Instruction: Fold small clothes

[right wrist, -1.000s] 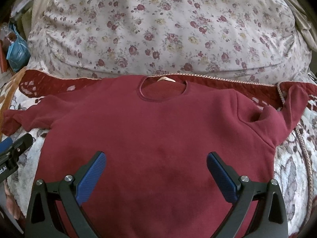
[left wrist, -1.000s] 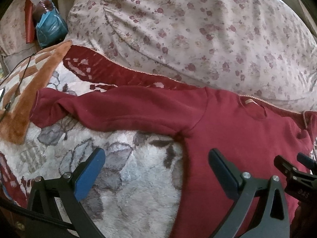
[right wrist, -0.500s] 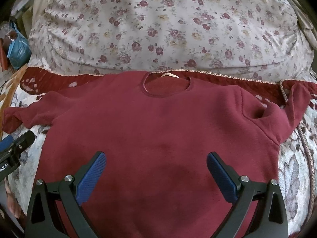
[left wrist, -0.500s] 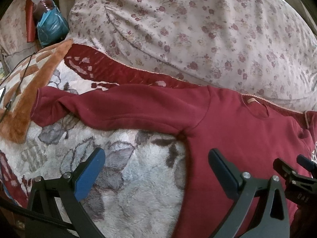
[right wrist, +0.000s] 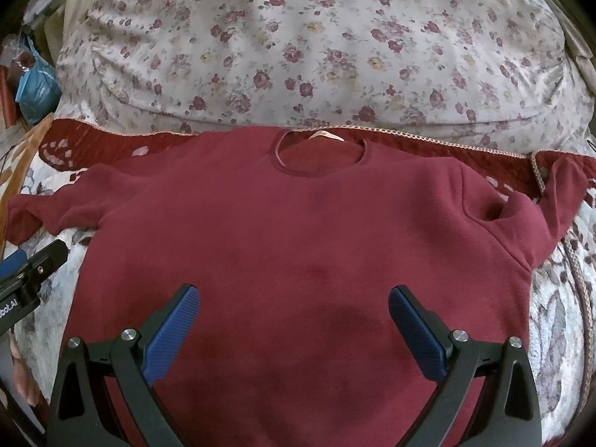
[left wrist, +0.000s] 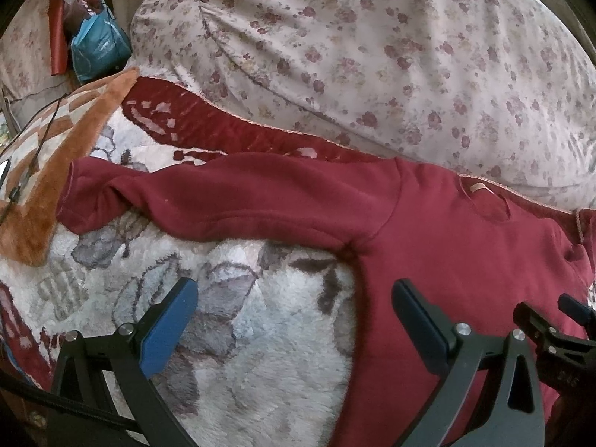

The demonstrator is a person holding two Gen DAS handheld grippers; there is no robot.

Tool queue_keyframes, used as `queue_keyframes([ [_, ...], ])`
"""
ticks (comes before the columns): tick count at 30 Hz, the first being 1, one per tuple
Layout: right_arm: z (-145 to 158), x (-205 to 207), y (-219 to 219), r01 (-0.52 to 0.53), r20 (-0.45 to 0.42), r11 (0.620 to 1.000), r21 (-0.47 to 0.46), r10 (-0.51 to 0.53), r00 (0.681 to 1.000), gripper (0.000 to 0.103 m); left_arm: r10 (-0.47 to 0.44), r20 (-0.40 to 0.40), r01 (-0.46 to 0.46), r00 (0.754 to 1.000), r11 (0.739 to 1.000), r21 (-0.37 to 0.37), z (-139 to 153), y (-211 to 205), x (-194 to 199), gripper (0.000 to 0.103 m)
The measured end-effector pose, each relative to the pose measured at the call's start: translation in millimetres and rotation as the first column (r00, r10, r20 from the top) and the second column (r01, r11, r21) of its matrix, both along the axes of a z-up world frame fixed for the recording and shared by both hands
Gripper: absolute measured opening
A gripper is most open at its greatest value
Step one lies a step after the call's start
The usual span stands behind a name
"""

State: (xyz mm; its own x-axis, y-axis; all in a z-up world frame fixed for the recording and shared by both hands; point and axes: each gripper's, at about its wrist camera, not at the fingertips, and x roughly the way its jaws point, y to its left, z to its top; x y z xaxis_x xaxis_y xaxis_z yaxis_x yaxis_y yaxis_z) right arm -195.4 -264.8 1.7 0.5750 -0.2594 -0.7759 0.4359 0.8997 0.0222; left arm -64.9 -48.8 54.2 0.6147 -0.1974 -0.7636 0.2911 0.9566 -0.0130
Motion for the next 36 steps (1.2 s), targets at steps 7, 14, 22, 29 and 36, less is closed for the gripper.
queue_keyframes([
  [7,-0.9,1.0,0.9,-0.008,-0.007,1.0,0.009,0.008,1.0,0.103,0.087,-0.027,-0.088,0.996,0.996,-0.016,-2.2,19.5,14.1,0.103],
  [14,-2.8,1.8,3.6,-0.029,-0.02,1.0,0.009,0.029,0.999,0.103,0.222,-0.008,-0.222,0.975,0.974,0.047,8.1,55.5,37.9,0.103],
  [22,-2.2,2.2,1.6,-0.048,-0.019,0.999,0.022,0.049,0.999,0.103,0.372,0.075,-0.376,0.925,0.924,0.063,44.9,134.2,85.2,0.103],
  [29,-4.3,3.9,7.7,-0.079,0.003,0.996,0.038,0.079,0.997,0.103,0.4,-0.005,-0.394,0.916,0.905,0.159,30.2,173.9,148.2,0.06],
  [36,-3.9,6.0,15.5,-0.132,0.027,0.99,0.048,0.131,0.991,0.1,0.321,-0.029,-0.305,0.947,0.921,0.243,24.4,161.3,158.6,0.013],
])
